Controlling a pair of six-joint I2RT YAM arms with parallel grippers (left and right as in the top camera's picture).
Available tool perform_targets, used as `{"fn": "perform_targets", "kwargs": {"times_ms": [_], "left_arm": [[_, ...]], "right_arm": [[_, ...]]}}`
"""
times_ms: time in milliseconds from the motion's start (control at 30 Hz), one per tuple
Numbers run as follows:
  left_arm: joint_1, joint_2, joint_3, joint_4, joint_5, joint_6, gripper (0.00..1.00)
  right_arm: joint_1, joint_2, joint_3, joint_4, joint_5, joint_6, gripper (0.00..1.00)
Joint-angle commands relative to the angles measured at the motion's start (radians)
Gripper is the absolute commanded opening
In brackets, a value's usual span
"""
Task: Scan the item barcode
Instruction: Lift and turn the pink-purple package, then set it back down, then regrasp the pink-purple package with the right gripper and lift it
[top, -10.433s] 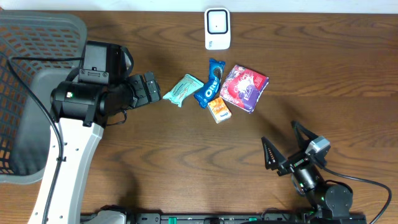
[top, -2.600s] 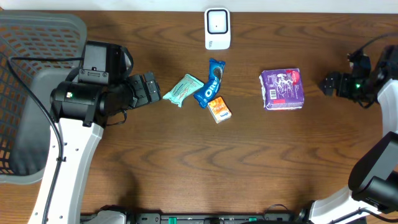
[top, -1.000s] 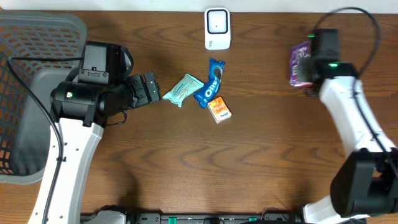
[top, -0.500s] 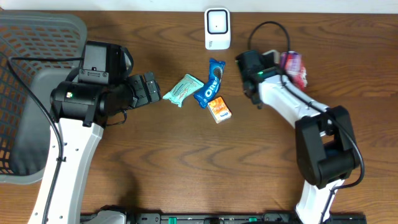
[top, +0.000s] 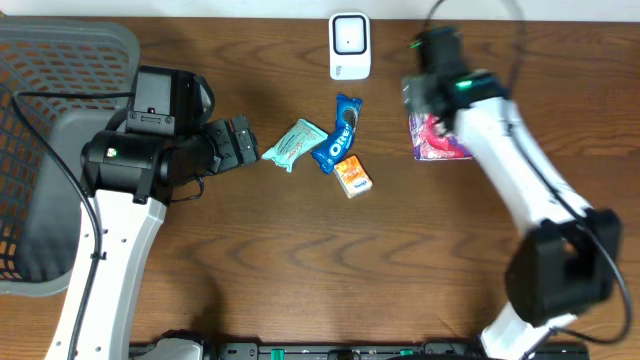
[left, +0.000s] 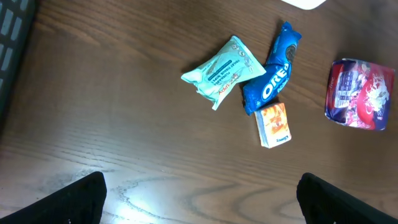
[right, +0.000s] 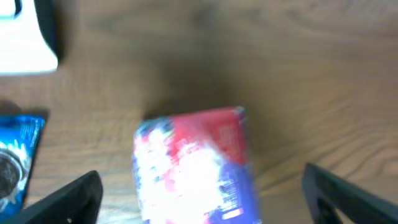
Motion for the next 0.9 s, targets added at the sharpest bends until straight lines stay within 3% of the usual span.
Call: {"fn": "perform_targets", "kwargs": {"times_ms": [0,267,600,867], "left_arm": [[0.003,0.000,0.007,-0.003,-0.010,0.013,0.98],[0.003,0.000,0.007,-0.003,-0.010,0.013,0.98],[0.003,0.000,0.007,-0.003,-0.010,0.013,0.98],[0.003,0.000,0.007,-0.003,-0.010,0.013,0.98]], "right_arm": [[-0.117,-0.030,0.016,-0.024,-0.155,-0.007,0.99],[-0.335,-0.009,-0.067,-0.066,-0.343,-0.027,0.99],[-0.441,-0.001,-0.341,0.241,-0.883,-0.106,0.97],[-0.444,-0.001,-0.449,0.321,-0.818,-0.077,0.93]]}}
